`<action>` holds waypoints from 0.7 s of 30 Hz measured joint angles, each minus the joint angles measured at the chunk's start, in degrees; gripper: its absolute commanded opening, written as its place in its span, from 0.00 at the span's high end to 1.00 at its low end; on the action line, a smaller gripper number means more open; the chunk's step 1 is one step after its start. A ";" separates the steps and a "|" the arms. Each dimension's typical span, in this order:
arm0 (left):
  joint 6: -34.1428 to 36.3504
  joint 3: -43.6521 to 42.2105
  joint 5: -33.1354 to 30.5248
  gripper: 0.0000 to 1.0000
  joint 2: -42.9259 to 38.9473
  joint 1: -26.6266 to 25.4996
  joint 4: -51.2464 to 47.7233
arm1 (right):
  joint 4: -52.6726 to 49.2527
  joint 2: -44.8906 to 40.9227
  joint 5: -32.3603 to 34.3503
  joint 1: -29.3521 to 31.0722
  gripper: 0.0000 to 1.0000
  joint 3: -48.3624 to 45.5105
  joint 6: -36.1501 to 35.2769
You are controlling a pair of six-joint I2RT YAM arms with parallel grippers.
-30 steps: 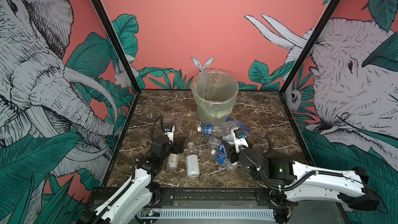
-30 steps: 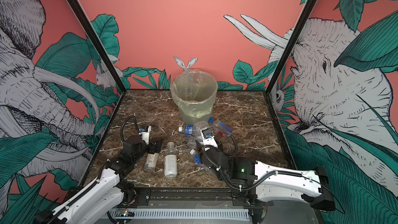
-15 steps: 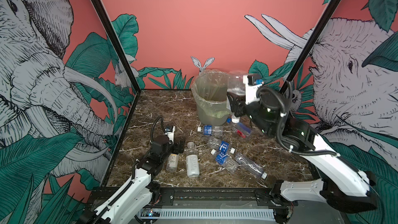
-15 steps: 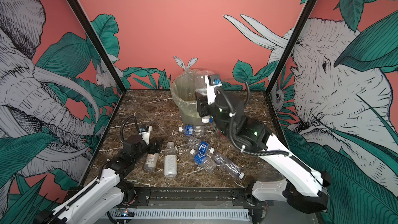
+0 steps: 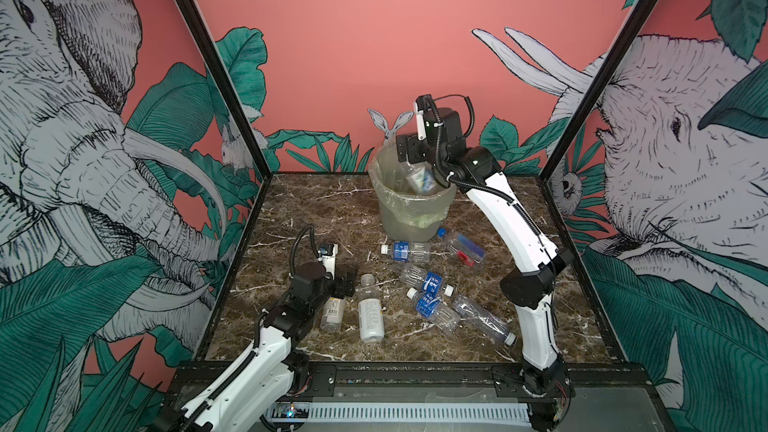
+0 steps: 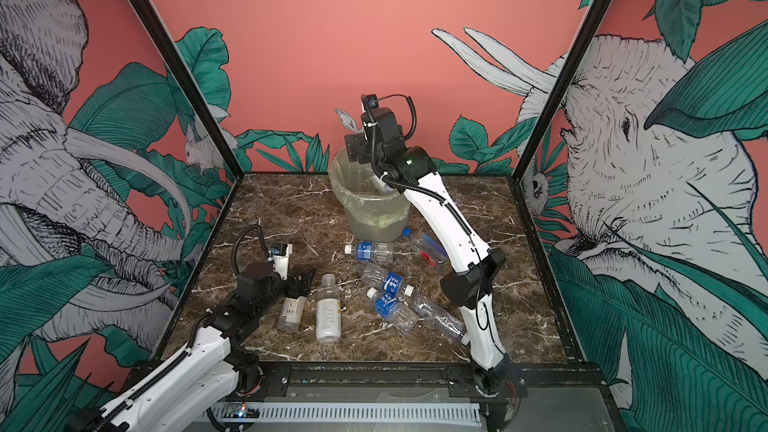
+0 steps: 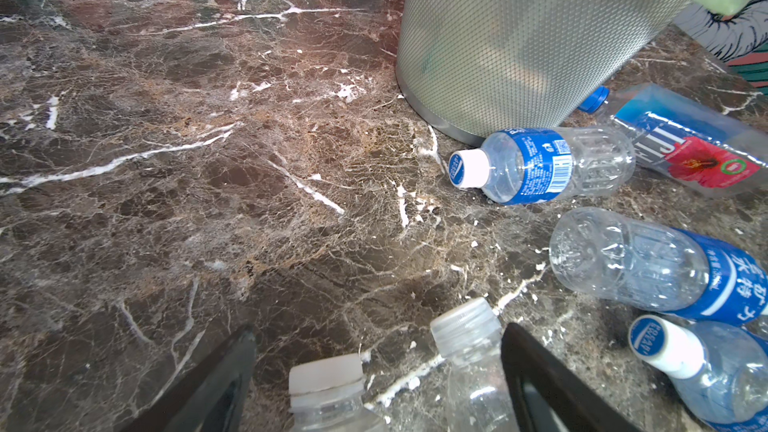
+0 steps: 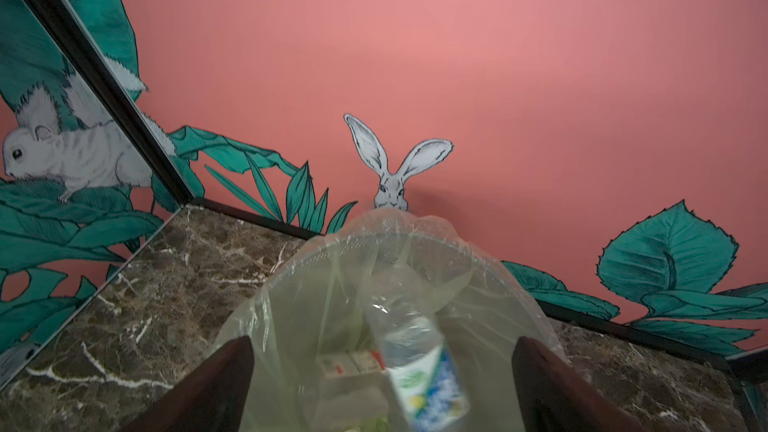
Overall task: Throw the plastic bottles in the bin
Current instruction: 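Lift the bottle over the bin and open the right gripper, then lower the right gripper beside the pile while the left gripper moves over the white-capped bottle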
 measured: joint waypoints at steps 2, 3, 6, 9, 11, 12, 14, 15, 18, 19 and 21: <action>0.00 0.00 0.00 0.07 0.00 0.00 0.00 | 0.74 -3.72 -0.39 0.07 0.01 -4.61 -0.15; 0.00 0.00 -0.02 0.07 -0.04 0.00 0.00 | 1.25 -6.75 -0.72 0.20 0.01 -8.22 -0.22; 0.00 0.00 -0.07 0.05 -0.42 0.00 -0.02 | 2.89 -15.72 -1.64 0.31 0.01 -17.81 -0.20; -0.09 0.00 -0.31 0.01 -0.85 0.00 -0.02 | 5.68 -24.39 -1.81 0.31 0.01 -27.26 -0.13; -0.22 0.00 -0.48 0.00 -1.03 0.00 -0.07 | 7.78 -29.83 -1.64 0.31 0.01 -34.34 -0.07; -0.22 0.00 -0.59 0.01 -1.14 0.00 -0.09 | 8.37 -31.85 -1.57 0.28 0.01 -37.27 -0.02; -0.26 0.00 -0.76 0.00 -1.38 0.00 -0.15 | 9.64 -35.91 -1.29 0.26 0.01 -43.93 0.02; -0.35 0.00 -0.92 0.00 -1.51 0.00 -0.20 | 10.03 -37.46 -1.18 0.24 0.01 -46.84 0.04; -0.92 0.00 -1.99 0.00 -1.97 0.00 -0.83 | 10.78 -41.35 -0.96 0.22 0.01 -55.21 0.15; -1.11 0.04 -2.23 0.00 -2.10 -0.02 -1.29 | 10.99 -42.71 -0.87 0.20 0.01 -58.23 0.26; -1.36 0.24 -2.89 0.00 -2.32 -0.39 -2.25 | 11.43 -45.18 -0.70 0.17 0.01 -63.34 0.57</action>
